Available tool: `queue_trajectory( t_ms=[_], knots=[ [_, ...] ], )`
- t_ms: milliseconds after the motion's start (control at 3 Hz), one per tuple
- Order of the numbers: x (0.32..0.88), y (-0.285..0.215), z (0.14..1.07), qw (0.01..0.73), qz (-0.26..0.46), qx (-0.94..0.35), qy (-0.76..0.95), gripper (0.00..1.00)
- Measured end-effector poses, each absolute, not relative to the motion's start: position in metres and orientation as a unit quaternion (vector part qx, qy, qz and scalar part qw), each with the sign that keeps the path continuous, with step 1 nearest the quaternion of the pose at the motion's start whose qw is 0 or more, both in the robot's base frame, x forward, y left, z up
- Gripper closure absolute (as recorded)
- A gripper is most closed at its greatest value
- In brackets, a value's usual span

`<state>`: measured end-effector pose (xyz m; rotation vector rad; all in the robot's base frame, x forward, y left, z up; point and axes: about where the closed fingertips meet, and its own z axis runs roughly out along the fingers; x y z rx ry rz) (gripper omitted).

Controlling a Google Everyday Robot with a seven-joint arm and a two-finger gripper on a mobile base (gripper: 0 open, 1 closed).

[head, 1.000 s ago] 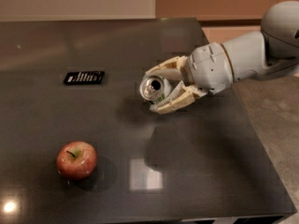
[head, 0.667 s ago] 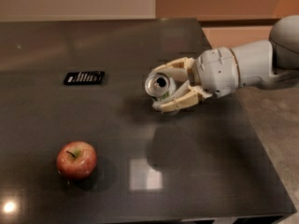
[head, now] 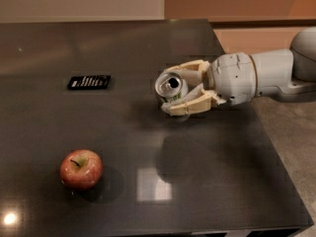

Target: Place 7up can upright

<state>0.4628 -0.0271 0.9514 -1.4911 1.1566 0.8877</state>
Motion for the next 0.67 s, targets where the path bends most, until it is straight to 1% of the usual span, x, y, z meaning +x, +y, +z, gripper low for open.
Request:
queue_trajectory(
  t_ms=[667],
  knots=[
    [0.4604, -0.0189, 0.963, 0.52, 0.351, -0.567, 0.533, 1.0]
  ],
)
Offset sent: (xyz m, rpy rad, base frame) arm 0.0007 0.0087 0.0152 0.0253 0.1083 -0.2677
